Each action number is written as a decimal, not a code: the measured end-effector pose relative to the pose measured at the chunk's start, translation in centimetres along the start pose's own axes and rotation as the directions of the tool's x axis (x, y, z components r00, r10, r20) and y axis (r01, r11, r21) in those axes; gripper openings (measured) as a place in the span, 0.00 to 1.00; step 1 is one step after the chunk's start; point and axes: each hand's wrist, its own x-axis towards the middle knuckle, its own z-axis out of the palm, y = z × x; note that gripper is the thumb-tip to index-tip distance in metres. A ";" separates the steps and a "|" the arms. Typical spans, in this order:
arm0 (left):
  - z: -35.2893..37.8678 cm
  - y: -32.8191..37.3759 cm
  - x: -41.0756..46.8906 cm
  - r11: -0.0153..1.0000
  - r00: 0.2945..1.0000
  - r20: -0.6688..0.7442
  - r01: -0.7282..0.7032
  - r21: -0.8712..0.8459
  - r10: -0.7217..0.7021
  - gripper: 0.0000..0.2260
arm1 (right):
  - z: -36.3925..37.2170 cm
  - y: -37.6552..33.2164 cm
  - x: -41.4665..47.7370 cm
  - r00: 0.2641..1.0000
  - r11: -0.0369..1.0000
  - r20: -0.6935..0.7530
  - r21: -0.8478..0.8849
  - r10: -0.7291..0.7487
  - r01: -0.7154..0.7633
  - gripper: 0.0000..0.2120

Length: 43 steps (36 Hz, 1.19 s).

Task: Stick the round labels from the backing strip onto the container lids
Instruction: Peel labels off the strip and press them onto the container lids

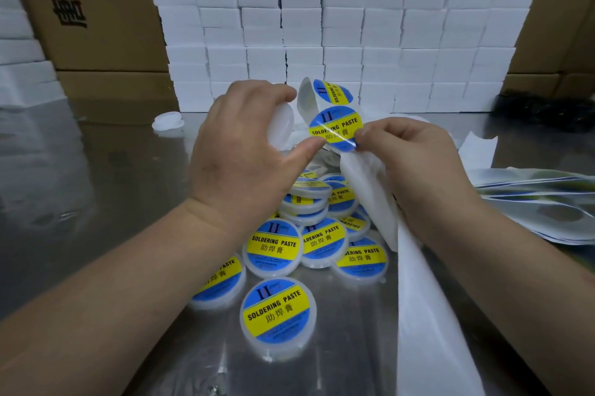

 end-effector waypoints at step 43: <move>1.3 -1.4 2.0 0.079 0.623 0.384 0.585 -0.807 -0.681 0.04 | 0.5 -0.3 -0.7 0.970 1.000 0.244 0.013 -0.003 -0.001 0.10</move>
